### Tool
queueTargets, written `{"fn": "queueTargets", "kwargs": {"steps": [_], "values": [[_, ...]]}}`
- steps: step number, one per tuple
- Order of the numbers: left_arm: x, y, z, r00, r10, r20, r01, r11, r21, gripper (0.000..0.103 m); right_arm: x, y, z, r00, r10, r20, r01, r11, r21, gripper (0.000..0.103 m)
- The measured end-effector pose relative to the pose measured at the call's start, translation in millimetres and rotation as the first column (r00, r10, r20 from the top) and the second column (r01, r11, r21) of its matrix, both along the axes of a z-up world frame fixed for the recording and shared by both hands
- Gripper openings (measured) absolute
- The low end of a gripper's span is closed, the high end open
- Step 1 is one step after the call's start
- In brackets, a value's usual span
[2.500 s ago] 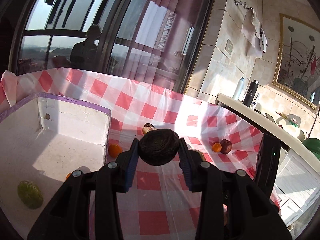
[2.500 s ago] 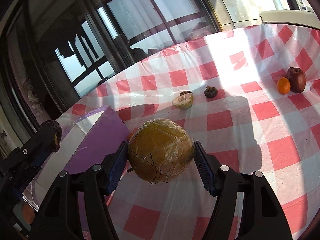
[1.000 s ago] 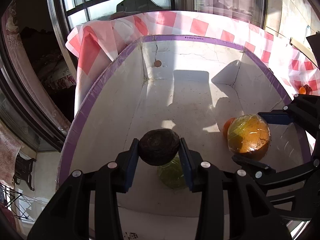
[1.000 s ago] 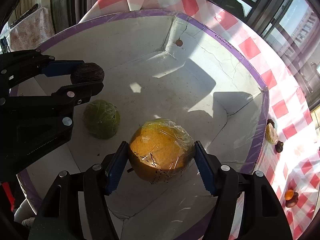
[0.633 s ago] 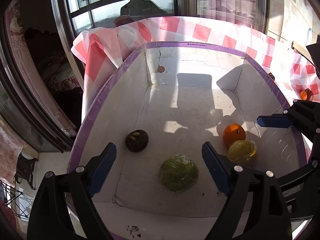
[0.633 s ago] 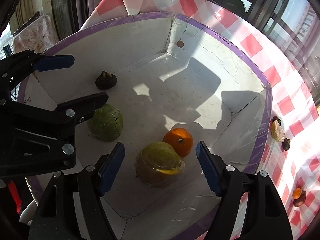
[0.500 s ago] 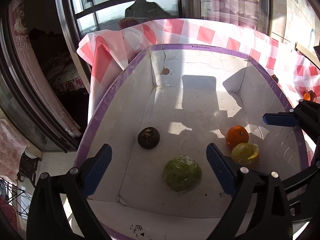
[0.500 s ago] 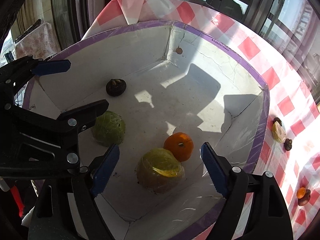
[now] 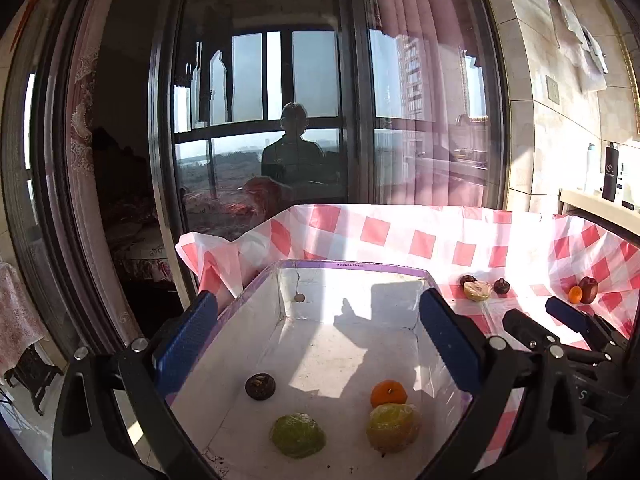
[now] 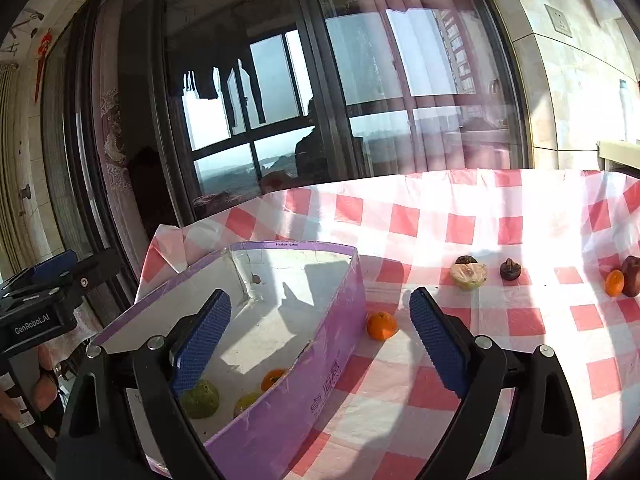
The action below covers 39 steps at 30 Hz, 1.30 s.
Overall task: Organize fruits
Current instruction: 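Lift both grippers out of the box toward the table, then grasp the small tangerine beside the box with the right gripper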
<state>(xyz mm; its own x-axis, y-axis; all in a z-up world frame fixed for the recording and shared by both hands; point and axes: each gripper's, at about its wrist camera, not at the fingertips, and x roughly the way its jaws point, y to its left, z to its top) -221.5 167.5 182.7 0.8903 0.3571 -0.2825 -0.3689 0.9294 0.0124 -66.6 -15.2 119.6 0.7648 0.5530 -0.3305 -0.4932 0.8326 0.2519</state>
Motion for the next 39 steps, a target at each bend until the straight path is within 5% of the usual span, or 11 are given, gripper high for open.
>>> {"fn": "queueTargets", "kwargs": {"steps": [2, 6, 10, 13, 16, 21, 27, 31, 39], "values": [[6.4, -27.7, 0.9, 0.986, -0.158, 0.049, 0.16, 0.986, -0.037, 0.101, 18.6, -32.5, -16.2, 0.992, -0.091, -0.09, 0.092, 0.996, 0.007, 0.088], [45.1, -94.0, -25.6, 0.904, -0.428, 0.008, 0.427, 0.901, -0.076, 0.101, 39.2, -92.3, -44.1, 0.953, -0.237, -0.19, 0.246, 0.969, 0.025, 0.088], [96.9, -143.0, -81.4, 0.847, -0.503, -0.172, 0.49, 0.864, -0.117, 0.101, 49.3, -128.7, -64.5, 0.925, -0.315, -0.213, 0.318, 0.948, -0.021, 0.088], [123.7, -156.4, -117.2, 0.83, -0.486, -0.276, 0.47, 0.874, -0.124, 0.101, 59.7, -150.8, -74.7, 0.913, -0.332, -0.236, 0.336, 0.942, -0.022, 0.088], [136.9, -157.9, -140.6, 0.811, -0.471, -0.346, 0.466, 0.879, -0.105, 0.101, 79.6, -146.0, -76.9, 0.936, -0.245, -0.252, 0.244, 0.969, -0.035, 0.088], [117.6, -150.1, -153.7, 0.754, -0.556, -0.349, 0.546, 0.827, -0.136, 0.101, 108.6, -71.8, -71.1, 0.979, 0.031, -0.2, -0.072, 0.978, -0.198, 0.088], [114.5, -130.8, -154.6, 0.731, -0.617, -0.291, 0.56, 0.786, -0.262, 0.101, 145.5, 26.4, -82.9, 0.934, 0.255, -0.252, -0.332, 0.881, -0.338, 0.083], [132.6, -118.2, -168.3, 0.683, -0.659, -0.315, 0.535, 0.745, -0.397, 0.101, 167.8, 69.5, -96.9, 0.886, 0.337, -0.317, -0.445, 0.81, -0.381, 0.078], [133.0, -116.6, -171.6, 0.685, -0.655, -0.318, 0.524, 0.747, -0.41, 0.101, 182.4, 116.1, -108.4, 0.836, 0.41, -0.364, -0.542, 0.718, -0.437, 0.068]]}}
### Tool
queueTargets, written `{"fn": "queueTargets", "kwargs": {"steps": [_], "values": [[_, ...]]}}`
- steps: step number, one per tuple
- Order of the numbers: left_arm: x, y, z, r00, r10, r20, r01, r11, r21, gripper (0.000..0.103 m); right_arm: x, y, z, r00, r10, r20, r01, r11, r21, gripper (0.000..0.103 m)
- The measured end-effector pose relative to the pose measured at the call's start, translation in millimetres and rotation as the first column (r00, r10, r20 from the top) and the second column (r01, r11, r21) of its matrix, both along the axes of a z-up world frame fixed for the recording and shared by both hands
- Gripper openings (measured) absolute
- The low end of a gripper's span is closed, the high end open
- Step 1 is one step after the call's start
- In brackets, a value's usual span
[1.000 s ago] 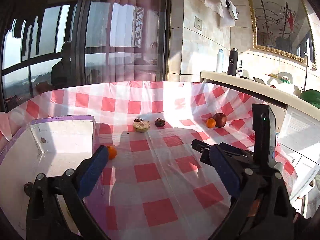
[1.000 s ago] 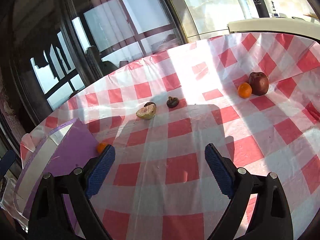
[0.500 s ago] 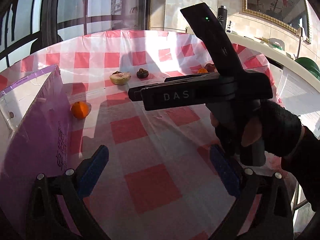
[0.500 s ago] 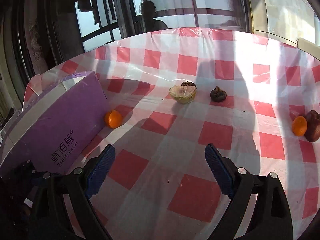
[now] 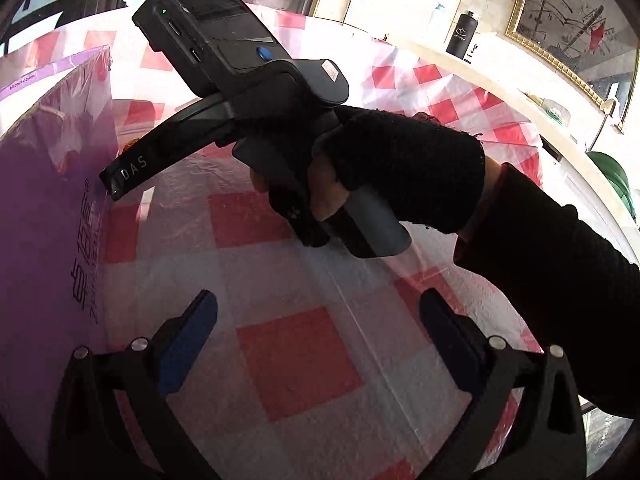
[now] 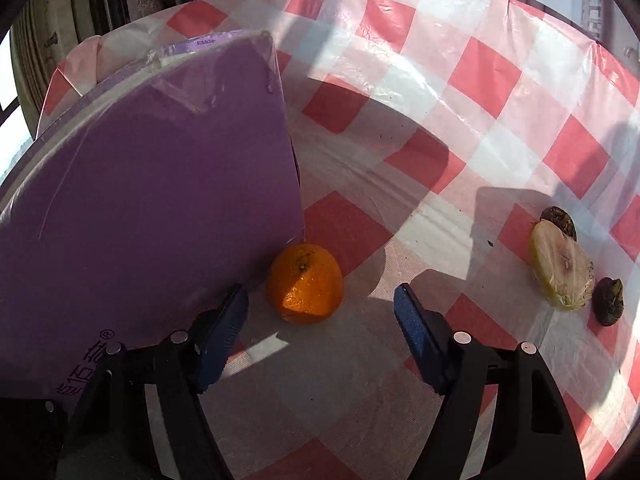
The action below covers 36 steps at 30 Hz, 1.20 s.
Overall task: Organize fruits
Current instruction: 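Grasp the small tangerine beside the box with the right gripper, then grasp the halved pear with the left gripper while the right holds the tangerine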
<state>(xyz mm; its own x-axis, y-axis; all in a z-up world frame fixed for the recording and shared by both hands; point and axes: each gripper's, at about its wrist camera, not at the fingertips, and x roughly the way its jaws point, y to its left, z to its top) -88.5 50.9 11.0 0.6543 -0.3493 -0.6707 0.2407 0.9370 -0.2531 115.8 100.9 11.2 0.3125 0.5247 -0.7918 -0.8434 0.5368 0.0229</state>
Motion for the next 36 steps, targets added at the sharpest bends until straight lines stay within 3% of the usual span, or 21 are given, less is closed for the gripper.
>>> {"fn": "queueTargets", "kwargs": {"steps": [2, 4, 5, 10, 13, 15, 18, 20, 23, 24, 29, 32, 34, 36], "values": [[1.1, 1.2, -0.3, 1.0, 0.001, -0.004, -0.001, 1.0, 0.0, 0.101, -1.4, 3.5, -0.7, 1.0, 0.008, 0.02, -0.008, 1.0, -0.01, 0.063], [1.5, 1.6, -0.8, 1.0, -0.001, -0.009, 0.001, 1.0, 0.001, 0.101, -6.0, 1.6, 0.2, 0.999, 0.025, 0.025, -0.025, 1.0, 0.002, 0.04], [1.6, 1.9, -1.1, 1.0, -0.001, -0.013, 0.001, 1.0, 0.001, 0.101, -8.1, -1.2, 0.7, 1.0, 0.014, 0.026, -0.014, 1.0, 0.005, 0.037], [2.0, 4.8, -1.6, 1.0, -0.002, -0.02, 0.002, 1.0, 0.004, 0.101, -24.5, -55.0, 5.5, 0.99, -0.138, 0.042, 0.135, 0.989, 0.065, 0.037], [3.3, 5.2, -1.8, 1.0, -0.003, -0.024, 0.003, 1.0, 0.01, 0.101, -34.4, -113.2, 9.0, 0.951, -0.307, 0.036, 0.301, 0.946, 0.121, 0.037], [3.1, 6.6, -2.1, 1.0, -0.002, -0.027, 0.002, 1.0, 0.01, 0.101, -35.7, -155.4, 8.8, 0.896, -0.443, 0.019, 0.436, 0.888, 0.144, 0.037], [4.6, 4.0, -1.6, 0.999, 0.024, -0.03, -0.023, 0.999, 0.035, 0.101, -27.7, -223.3, 10.1, 0.776, -0.627, -0.067, 0.626, 0.751, 0.213, 0.037], [7.7, -0.1, 3.0, 0.998, 0.061, 0.001, -0.061, 0.998, 0.031, 0.101, -28.6, -264.3, 9.2, 0.709, -0.689, -0.154, 0.698, 0.653, 0.294, 0.037], [36.8, -21.3, 12.7, 0.987, 0.161, 0.013, -0.161, 0.984, 0.079, 0.101, -33.1, -299.3, 10.5, 0.647, -0.726, -0.234, 0.743, 0.53, 0.408, 0.037], [49.3, -25.0, 15.9, 0.979, 0.203, 0.017, -0.203, 0.975, 0.091, 0.101, -34.7, -297.6, 13.2, 0.641, -0.734, -0.227, 0.745, 0.522, 0.416, 0.037], [142.7, -23.6, 13.2, 0.939, 0.344, -0.028, -0.342, 0.938, 0.063, 0.101, -31.3, -293.7, 15.4, 0.667, -0.703, -0.244, 0.725, 0.54, 0.427, 0.037], [196.8, -11.8, 7.0, 0.898, 0.436, -0.06, -0.433, 0.899, 0.061, 0.101, -29.6, -288.7, 15.1, 0.677, -0.693, -0.249, 0.719, 0.549, 0.427, 0.037], [228.4, -5.4, 3.0, 0.882, 0.462, -0.097, -0.459, 0.887, 0.049, 0.101, -31.3, -290.7, 14.7, 0.678, -0.69, -0.252, 0.717, 0.546, 0.434, 0.037], [255.2, -3.7, 0.1, 0.869, 0.484, -0.107, -0.476, 0.875, 0.093, 0.099, -31.8, -290.9, 14.0, 0.687, -0.679, -0.259, 0.71, 0.549, 0.442, 0.037]]}}
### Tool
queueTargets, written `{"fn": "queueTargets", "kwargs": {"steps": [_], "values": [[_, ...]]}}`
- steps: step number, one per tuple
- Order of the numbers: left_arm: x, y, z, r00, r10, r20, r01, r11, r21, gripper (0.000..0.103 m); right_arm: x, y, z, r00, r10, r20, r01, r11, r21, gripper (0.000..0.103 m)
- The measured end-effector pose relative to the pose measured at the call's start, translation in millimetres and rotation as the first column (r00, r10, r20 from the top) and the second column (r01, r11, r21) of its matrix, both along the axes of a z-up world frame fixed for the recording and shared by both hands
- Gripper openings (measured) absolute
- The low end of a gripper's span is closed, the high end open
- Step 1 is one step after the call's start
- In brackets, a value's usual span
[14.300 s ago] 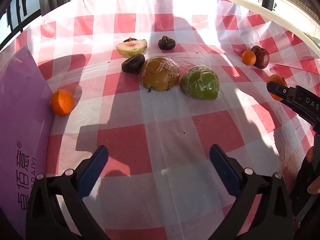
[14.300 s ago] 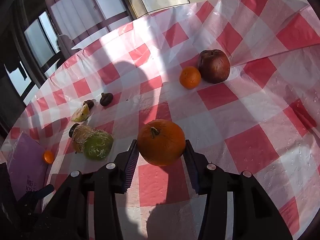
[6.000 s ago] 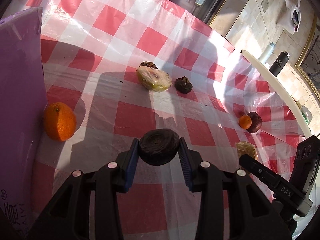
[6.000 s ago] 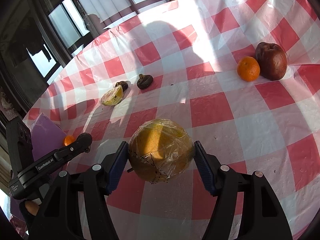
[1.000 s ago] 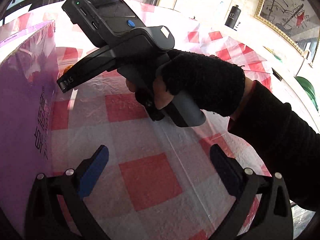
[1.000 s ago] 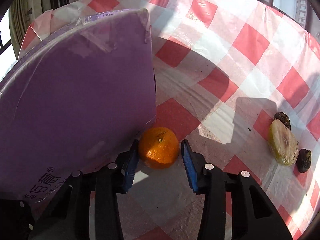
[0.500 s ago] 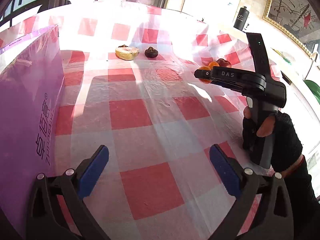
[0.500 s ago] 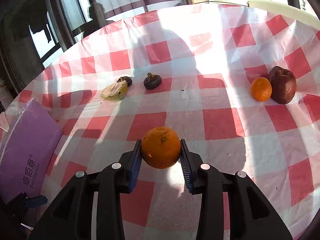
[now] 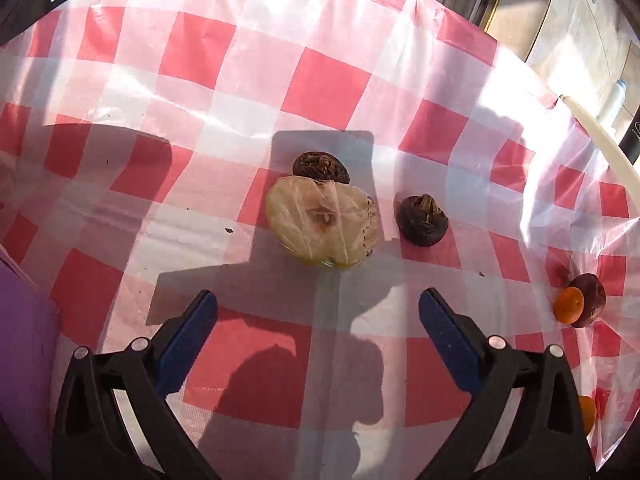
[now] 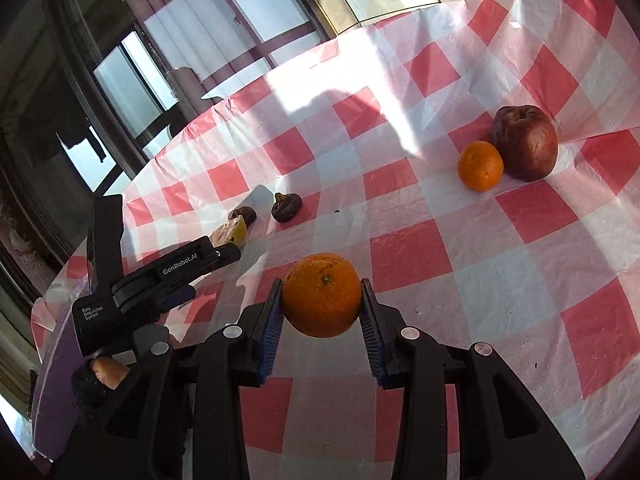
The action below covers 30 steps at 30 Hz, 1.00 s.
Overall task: Organize fruits
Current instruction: 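Grasp the halved pear with the left gripper while the right holds the tangerine, then carry the pear half and the tangerine in both grippers over the box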
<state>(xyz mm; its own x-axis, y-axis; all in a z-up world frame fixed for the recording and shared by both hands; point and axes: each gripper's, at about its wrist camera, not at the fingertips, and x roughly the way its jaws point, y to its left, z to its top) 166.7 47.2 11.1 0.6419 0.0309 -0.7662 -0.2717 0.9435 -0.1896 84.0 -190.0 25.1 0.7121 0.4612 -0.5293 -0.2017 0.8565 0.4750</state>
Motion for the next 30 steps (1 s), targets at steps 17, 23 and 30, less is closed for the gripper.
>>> {"fn": "queueTargets", "kwargs": {"steps": [17, 23, 30], "values": [[-61.6, -4.0, 8.0, 0.991, -0.117, 0.07, 0.114, 0.992, 0.053, 0.06, 0.0, 2.7, -1.3, 0.999, 0.032, 0.002, -0.032, 0.999, 0.014, 0.037], [-154.7, -0.7, 13.8, 0.98, -0.152, 0.129, 0.15, 0.988, 0.026, 0.06, 0.5, 2.3, -1.0, 0.999, 0.032, 0.002, -0.032, 0.999, 0.011, 0.037], [-177.3, 23.9, 4.4, 0.977, -0.163, 0.14, 0.176, 0.981, -0.079, 0.06, 3.6, 4.4, -2.0, 0.999, 0.036, -0.016, -0.036, 0.999, -0.007, 0.037]]}}
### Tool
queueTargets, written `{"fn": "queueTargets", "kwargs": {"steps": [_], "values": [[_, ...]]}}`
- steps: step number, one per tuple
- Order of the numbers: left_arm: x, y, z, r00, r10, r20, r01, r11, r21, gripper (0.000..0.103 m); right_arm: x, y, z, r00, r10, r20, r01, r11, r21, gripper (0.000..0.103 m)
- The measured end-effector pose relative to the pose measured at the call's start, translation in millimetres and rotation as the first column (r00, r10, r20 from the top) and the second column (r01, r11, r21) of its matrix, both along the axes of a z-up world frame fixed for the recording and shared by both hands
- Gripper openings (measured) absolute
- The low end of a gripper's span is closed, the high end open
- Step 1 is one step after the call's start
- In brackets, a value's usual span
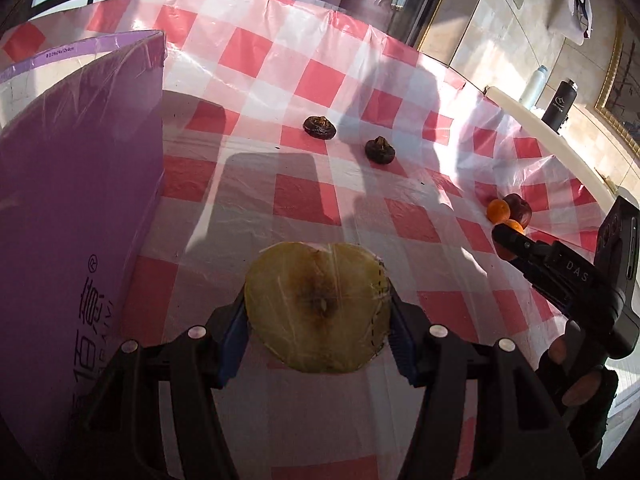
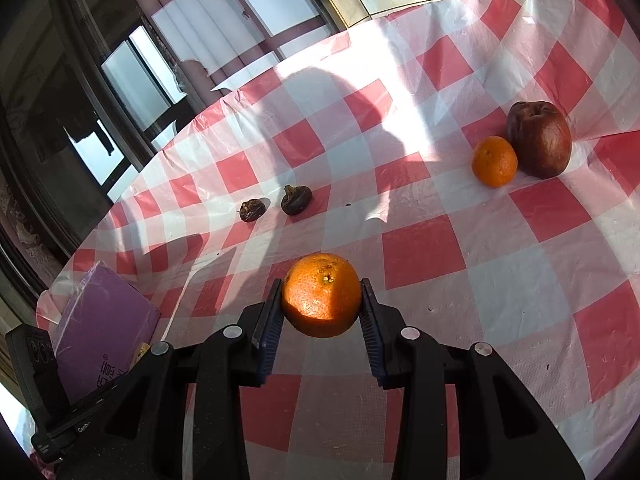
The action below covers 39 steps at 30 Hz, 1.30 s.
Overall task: Organize fruits
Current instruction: 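Carry the pear half and the tangerine in both grippers over the box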
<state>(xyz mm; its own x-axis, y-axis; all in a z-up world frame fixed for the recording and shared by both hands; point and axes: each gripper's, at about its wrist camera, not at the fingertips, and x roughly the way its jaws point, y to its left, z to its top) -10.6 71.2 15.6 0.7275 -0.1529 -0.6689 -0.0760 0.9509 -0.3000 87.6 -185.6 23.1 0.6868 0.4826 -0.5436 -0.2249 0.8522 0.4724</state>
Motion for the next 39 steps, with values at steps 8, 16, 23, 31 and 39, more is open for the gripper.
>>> {"fn": "queueTargets", "kwargs": {"steps": [8, 16, 23, 31, 39], "values": [[3.3, -2.3, -4.1, 0.999, -0.038, -0.011, 0.038, 0.999, -0.031, 0.06, 1.3, 2.0, -1.5, 1.0, 0.005, -0.009, -0.005, 1.0, -0.013, 0.037], [4.7, -1.2, -5.5, 0.999, -0.041, -0.014, 0.041, 0.999, -0.035, 0.06, 5.2, 6.3, -4.5, 0.999, 0.023, -0.033, -0.024, 0.999, -0.027, 0.037], [3.2, -1.2, -2.9, 0.999, -0.043, -0.002, 0.043, 0.998, -0.038, 0.06, 4.3, 14.3, -3.6, 0.994, 0.11, -0.028, -0.111, 0.994, -0.023, 0.037], [-42.4, -13.5, 18.5, 0.994, 0.006, 0.108, -0.016, 0.995, 0.095, 0.06, -51.7, 11.1, 10.9, 0.997, 0.021, 0.068, -0.027, 0.996, 0.082, 0.037], [-94.5, -10.5, 59.5, 0.972, 0.004, 0.234, -0.028, 0.995, 0.1, 0.06, -91.1, 47.5, 23.8, 0.993, 0.065, 0.103, -0.07, 0.996, 0.047, 0.037]]}}
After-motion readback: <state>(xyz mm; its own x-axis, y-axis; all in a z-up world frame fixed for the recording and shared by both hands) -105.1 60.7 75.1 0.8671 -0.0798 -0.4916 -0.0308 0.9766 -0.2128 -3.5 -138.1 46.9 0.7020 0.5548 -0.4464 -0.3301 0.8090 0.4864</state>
